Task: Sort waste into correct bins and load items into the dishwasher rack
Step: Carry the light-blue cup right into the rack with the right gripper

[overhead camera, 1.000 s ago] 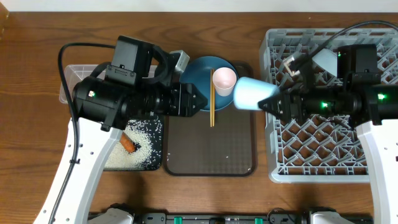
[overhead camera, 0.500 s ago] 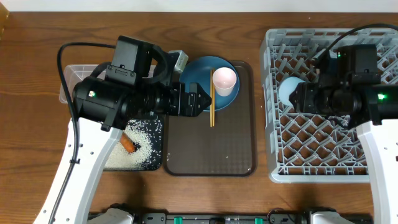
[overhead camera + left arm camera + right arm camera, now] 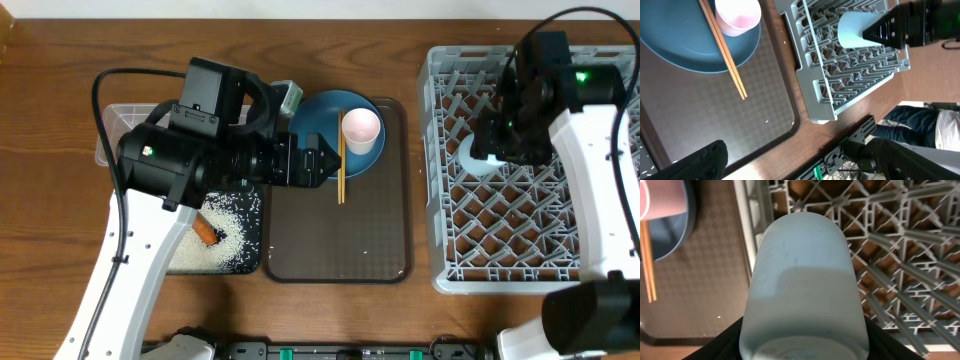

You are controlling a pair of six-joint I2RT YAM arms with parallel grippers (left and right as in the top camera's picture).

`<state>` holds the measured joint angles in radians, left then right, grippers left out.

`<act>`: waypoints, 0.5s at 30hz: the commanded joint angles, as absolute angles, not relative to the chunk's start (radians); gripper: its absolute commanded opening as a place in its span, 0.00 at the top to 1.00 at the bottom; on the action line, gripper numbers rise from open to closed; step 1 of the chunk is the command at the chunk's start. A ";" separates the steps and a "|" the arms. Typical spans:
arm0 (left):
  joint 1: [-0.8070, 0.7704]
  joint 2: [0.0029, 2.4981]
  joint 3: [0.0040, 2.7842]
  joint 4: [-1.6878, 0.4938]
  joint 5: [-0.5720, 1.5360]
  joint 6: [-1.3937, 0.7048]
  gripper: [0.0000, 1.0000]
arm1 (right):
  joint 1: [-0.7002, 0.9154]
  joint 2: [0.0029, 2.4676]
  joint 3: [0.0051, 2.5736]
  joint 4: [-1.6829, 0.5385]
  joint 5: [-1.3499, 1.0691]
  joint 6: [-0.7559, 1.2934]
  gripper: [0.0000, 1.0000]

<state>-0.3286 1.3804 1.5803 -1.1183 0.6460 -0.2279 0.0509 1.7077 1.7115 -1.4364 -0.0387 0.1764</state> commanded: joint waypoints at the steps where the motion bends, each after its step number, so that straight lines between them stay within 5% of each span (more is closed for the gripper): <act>1: -0.326 1.380 1.573 -1.118 0.635 -0.214 0.03 | 0.020 1.742 1.749 -1.450 -0.009 0.190 0.83; 15: -0.326 1.380 1.573 -1.118 0.635 -0.214 0.02 | 0.028 1.840 1.746 -1.417 -0.056 0.141 0.91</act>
